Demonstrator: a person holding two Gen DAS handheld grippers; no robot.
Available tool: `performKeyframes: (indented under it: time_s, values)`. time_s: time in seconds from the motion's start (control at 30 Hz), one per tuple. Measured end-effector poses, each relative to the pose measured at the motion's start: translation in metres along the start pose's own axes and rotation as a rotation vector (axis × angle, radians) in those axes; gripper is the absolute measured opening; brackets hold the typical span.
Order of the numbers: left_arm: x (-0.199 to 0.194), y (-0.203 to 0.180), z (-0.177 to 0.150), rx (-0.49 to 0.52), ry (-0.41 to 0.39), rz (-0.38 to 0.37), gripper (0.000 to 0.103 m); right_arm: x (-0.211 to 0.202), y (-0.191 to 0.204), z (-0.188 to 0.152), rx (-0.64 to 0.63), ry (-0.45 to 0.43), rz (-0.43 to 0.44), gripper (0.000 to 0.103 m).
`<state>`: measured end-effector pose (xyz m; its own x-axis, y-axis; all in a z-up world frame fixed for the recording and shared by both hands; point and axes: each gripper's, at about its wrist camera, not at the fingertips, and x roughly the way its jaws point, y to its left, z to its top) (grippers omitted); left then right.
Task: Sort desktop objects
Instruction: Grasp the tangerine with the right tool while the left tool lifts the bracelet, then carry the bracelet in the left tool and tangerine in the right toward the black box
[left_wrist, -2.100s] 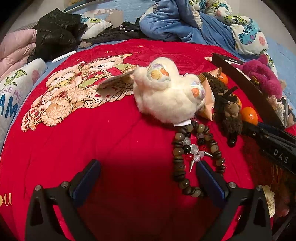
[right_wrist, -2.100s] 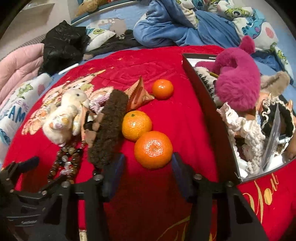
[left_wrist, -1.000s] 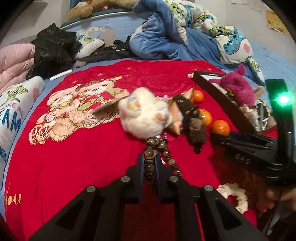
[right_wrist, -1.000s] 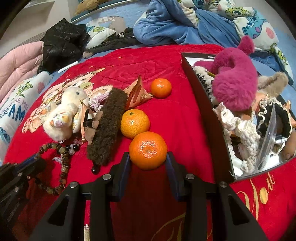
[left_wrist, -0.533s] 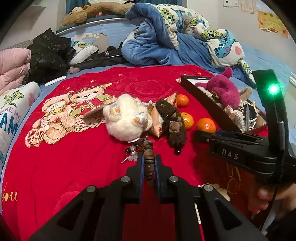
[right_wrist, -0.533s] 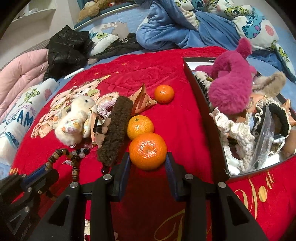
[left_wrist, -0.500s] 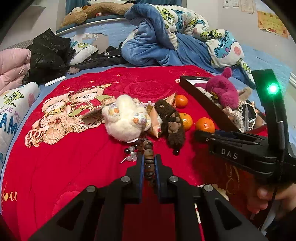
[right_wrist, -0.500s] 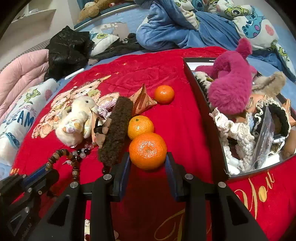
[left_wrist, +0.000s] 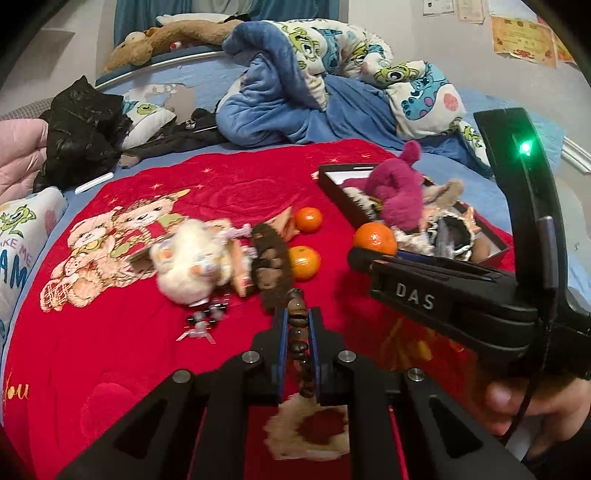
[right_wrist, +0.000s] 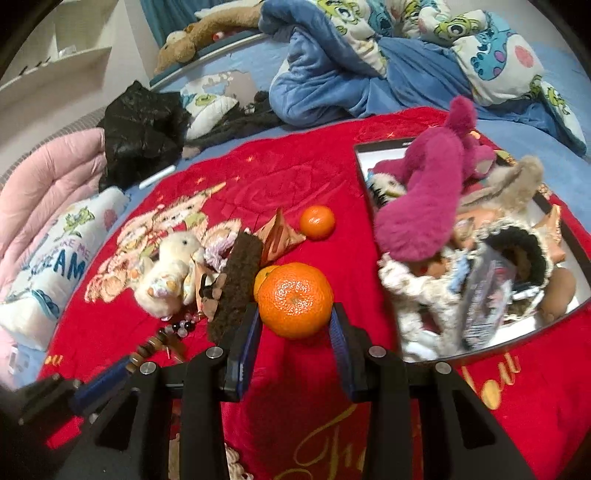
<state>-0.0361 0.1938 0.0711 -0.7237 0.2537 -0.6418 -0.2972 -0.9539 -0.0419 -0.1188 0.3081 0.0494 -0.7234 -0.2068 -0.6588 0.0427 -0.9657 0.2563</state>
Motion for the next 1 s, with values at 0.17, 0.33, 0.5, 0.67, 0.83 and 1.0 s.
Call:
performKeyframes:
  time_s: [0.17,0.33,0.5,0.67,0.83,1.0]
  values:
    - [-0.002,-0.033,0.007,0.016,-0.003,-0.033,0.011,-0.018,-0.023,0.002,0.043,-0.029,-0.006,0.035]
    - [-0.004,-0.071,0.014,0.033,-0.017,-0.077,0.011,-0.040,-0.057,0.004,0.096,-0.069,-0.022,0.036]
    - [-0.004,-0.105,0.019,0.047,-0.017,-0.127,0.011,-0.063,-0.093,0.002,0.137,-0.097,-0.066,0.036]
    - [-0.004,-0.143,0.020,0.090,-0.024,-0.168,0.011,-0.087,-0.131,-0.006,0.185,-0.122,-0.109,0.036]
    - [-0.002,-0.160,0.020,0.081,-0.016,-0.197,0.011,-0.109,-0.167,-0.012,0.243,-0.154,-0.140,0.036]
    - [0.003,-0.163,0.021,0.076,-0.001,-0.210,0.011,-0.122,-0.191,-0.016,0.280,-0.173,-0.142,0.036]
